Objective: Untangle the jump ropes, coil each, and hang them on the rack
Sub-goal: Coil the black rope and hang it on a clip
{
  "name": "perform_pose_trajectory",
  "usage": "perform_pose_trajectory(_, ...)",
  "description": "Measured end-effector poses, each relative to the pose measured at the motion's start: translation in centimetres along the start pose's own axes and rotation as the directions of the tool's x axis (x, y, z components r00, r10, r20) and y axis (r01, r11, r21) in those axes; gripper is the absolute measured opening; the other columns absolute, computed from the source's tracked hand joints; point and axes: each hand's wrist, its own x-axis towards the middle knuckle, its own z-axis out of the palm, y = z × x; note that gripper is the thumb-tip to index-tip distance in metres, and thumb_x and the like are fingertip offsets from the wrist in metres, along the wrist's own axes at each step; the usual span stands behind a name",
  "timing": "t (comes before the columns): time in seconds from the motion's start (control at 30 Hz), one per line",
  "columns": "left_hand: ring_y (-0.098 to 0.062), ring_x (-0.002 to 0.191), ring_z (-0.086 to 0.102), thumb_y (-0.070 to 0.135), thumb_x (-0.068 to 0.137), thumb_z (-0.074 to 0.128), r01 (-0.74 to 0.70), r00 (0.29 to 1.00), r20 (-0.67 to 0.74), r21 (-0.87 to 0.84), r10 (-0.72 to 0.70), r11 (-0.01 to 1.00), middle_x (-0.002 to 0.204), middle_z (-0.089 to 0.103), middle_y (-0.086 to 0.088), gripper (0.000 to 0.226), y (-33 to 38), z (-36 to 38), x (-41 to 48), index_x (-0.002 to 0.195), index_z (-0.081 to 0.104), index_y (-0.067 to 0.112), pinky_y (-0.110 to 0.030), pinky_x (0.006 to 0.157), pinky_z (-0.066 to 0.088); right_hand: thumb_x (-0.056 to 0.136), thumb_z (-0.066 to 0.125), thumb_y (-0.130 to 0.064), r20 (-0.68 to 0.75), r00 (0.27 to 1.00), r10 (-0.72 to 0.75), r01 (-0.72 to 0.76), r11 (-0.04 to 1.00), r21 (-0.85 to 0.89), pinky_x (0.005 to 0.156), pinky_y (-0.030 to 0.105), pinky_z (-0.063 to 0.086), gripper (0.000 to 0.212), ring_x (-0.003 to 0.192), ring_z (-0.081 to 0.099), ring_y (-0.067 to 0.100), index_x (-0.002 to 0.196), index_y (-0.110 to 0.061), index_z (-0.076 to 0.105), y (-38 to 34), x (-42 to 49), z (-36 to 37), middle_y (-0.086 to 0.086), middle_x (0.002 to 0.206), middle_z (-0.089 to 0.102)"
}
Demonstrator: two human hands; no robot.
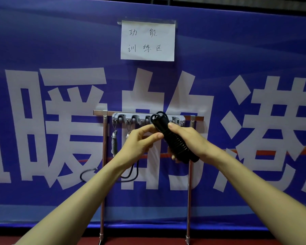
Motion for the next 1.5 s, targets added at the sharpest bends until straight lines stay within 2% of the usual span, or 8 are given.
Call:
perform_pose_trajectory(0.23,-0.004,0.052,0.035,0.018,0.091,0.063,0.036,0.997,-0.060,-0.081,-0.041,0.996,0.060,0.056,0.017,0.023,0.1,0.3,-0.2,0.113,0.067,0.021,-0.016,0.049,0.031,0.088,0.049,-0.057,-0.039,0.998,-0.046,0.043,0.996,-0.075,0.050,0.035,0.053,0.053,0.056,0.063,0.031,0.098,-0.006,0.061,0.3,0.4,0.5,0.014,0.069,0.064)
perform_pose_trajectory(0.5,-0.005,0.050,0.029,0.021,0.088,0.058,0.173,0.963,0.239,-0.194,-0.125,0.966,0.071,0.048,-0.003,0.031,0.5,-1.9,0.9,0.117,0.064,0.012,-0.013,0.046,0.028,0.081,0.049,-0.059,0.071,0.993,0.097,-0.110,0.970,0.217,0.049,0.033,0.051,0.064,0.057,0.060,0.029,0.097,0.002,0.059,-0.1,0.2,-0.4,0.019,0.074,0.062)
perform_pose_trajectory(0.73,-0.025,0.076,0.044,0.021,0.087,0.060,0.038,0.979,0.204,-0.162,-0.005,0.986,0.083,0.060,-0.009,0.020,-0.4,-2.4,0.6,0.097,0.077,0.022,-0.028,0.072,0.039,0.083,0.044,-0.058,0.247,0.965,0.083,-0.162,0.934,0.317,0.044,0.029,0.050,0.059,0.053,0.058,0.024,0.096,-0.002,0.056,-0.9,-0.2,-0.5,0.016,0.071,0.059)
perform_pose_trajectory(0.93,-0.007,0.084,0.065,0.013,0.087,0.064,-0.115,0.969,0.216,-0.022,0.117,0.993,0.088,0.073,0.008,0.015,-0.4,-3.4,1.1,0.096,0.074,0.020,-0.021,0.082,0.052,0.089,0.041,-0.059,0.507,0.858,0.084,-0.256,0.926,0.279,0.046,0.029,0.051,0.057,0.054,0.059,0.022,0.094,-0.004,0.057,-0.5,-0.4,-0.9,0.013,0.071,0.059)
perform_pose_trajectory(1.1,0.003,0.065,0.058,-0.008,0.085,0.061,-0.103,0.910,0.413,0.182,0.019,0.978,0.066,0.066,0.018,0.029,0.4,-3.1,1.2,0.079,0.066,0.019,-0.012,0.065,0.046,0.084,0.055,-0.062,0.736,0.643,0.212,-0.385,0.920,0.071,0.048,0.028,0.051,0.055,0.056,0.061,0.018,0.095,-0.008,0.059,-0.8,-0.4,-1.5,0.007,0.072,0.061)
perform_pose_trajectory(1.3,0.009,0.064,0.056,0.013,0.085,0.072,-0.419,0.643,0.714,0.631,-0.277,0.653,0.081,0.068,0.006,0.013,3.6,-1.5,4.2,0.097,0.075,0.009,-0.005,0.060,0.038,0.094,0.049,-0.055,0.595,0.511,0.620,-0.329,0.781,-0.532,0.053,0.027,0.053,0.053,0.059,0.061,0.020,0.101,-0.004,0.058,-1.5,0.4,0.0,0.011,0.076,0.062)
perform_pose_trajectory(1.4,-0.001,0.075,0.057,0.025,0.089,0.066,-0.632,0.671,0.715,0.691,-0.197,0.351,0.095,0.070,0.008,0.015,3.5,-0.4,4.1,0.101,0.075,0.024,-0.012,0.061,0.039,0.090,0.054,-0.057,0.408,0.615,0.675,-0.264,0.664,-0.699,0.065,0.036,0.057,0.054,0.063,0.064,0.026,0.099,-0.004,0.057,-0.5,1.2,1.2,0.014,0.078,0.065)
perform_pose_trajectory(1.5,-0.019,0.080,0.063,0.027,0.093,0.057,-0.633,0.773,0.634,0.771,0.008,0.070,0.097,0.067,0.004,0.016,2.3,-0.6,2.9,0.099,0.072,0.023,-0.032,0.060,0.046,0.084,0.057,-0.063,0.304,0.774,0.556,-0.235,0.697,-0.677,0.076,0.049,0.058,0.059,0.074,0.067,0.039,0.113,-0.012,0.055,1.3,1.7,1.1,0.022,0.089,0.067)
